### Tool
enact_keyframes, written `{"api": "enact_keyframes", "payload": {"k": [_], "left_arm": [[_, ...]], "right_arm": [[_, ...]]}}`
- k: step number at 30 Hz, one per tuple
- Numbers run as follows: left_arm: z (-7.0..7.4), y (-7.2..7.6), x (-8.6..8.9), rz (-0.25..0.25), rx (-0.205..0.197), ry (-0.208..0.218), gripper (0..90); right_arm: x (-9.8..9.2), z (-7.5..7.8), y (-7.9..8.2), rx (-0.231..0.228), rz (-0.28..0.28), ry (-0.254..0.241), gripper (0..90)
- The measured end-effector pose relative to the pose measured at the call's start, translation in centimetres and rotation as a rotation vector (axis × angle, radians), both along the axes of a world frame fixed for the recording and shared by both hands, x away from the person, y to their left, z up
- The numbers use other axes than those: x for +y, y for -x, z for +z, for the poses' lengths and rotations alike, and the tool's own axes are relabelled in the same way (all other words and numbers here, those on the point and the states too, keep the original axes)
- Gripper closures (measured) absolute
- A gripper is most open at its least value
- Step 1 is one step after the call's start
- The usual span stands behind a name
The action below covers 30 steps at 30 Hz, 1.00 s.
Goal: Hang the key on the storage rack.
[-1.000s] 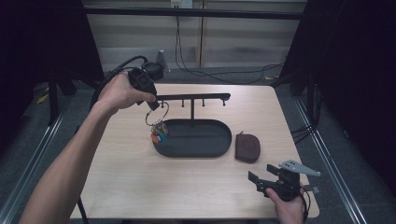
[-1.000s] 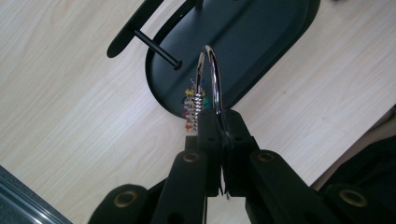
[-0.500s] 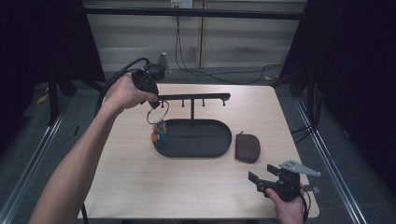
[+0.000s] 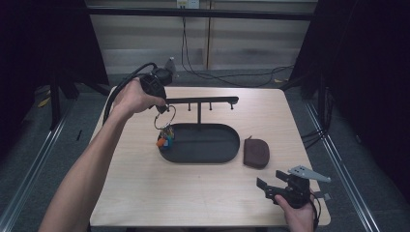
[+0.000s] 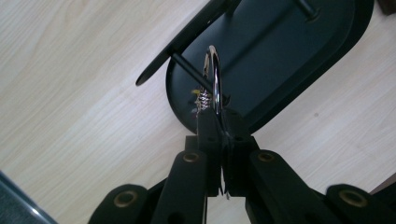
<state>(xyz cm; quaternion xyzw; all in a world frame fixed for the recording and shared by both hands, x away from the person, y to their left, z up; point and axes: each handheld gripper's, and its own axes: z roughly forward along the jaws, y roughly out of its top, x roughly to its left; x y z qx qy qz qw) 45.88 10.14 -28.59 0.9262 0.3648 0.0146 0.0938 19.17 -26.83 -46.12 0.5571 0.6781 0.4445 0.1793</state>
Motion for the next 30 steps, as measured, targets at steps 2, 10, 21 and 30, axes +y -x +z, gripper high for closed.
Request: {"api": "enact_keyframes", "payload": {"k": [2, 10, 21, 30], "left_arm": [[-0.2, -0.1, 0.0, -0.001, 0.006, 0.001, 88.2], [-0.5, -0.7, 1.0, 0.013, 0.015, 0.028, 88.2], [-1.0, -0.4, 0.7, 0.024, -0.022, 0.018, 86.3], [-0.9, -0.3, 1.8, 0.063, -0.034, 0.065, 75.7]], "right_arm": [[0.0, 0.0, 0.0, -0.001, 0.0, 0.001, 14.4], [0.0, 0.0, 0.0, -0.002, 0.002, -0.002, 14.3], [0.2, 0.0, 0.0, -0.001, 0.01, 0.005, 14.4], [0.2, 0.0, -0.1, 0.001, 0.01, 0.002, 14.4]]}}
